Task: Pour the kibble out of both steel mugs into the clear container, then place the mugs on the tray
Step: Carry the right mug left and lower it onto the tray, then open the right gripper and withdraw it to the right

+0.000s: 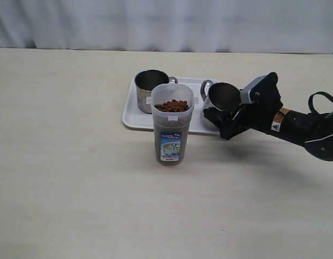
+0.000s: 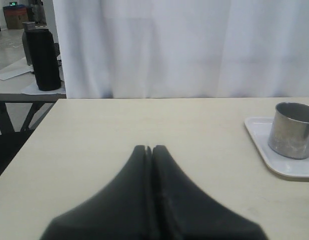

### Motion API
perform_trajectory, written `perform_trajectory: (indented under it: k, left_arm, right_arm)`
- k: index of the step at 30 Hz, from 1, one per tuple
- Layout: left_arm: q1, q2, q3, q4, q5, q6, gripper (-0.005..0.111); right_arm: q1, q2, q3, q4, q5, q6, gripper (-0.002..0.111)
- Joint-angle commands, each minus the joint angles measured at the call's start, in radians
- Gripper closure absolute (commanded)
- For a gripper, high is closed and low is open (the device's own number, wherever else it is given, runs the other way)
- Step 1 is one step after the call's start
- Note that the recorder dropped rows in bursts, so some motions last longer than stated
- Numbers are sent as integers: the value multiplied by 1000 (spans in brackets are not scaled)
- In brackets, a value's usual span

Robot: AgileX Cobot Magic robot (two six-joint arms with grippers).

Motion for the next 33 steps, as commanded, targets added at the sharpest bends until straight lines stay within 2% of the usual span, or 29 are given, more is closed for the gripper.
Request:
perform_trajectory:
  k: [1,13,17,25,30,31,33]
  left_arm:
    - [-6,-2,2,-6,-19,3,107]
    - [-6,-2,2,-6,-19,3,107]
    - [-6,-2,2,-6,-19,3,107]
    - [-6,-2,2,-6,-19,3,107]
    - [-6,-2,2,-6,-21,3,107]
    - [-6,-2,2,-6,-21,3,107]
    - [-6,-2,2,-6,-21,3,107]
  right_arm:
    - [2,16,-7,-23,-29,9,95]
    - [36,17,-7,26,-87,7,33]
    - [36,17,-7,87,-87,7,21]
    - [36,-64,6,61,-87,23,21]
    - [31,-216,81,63,-60,261,23]
    - [29,-262,104,68,-23,324,29]
    - [22,-354,144,68,87,431,55]
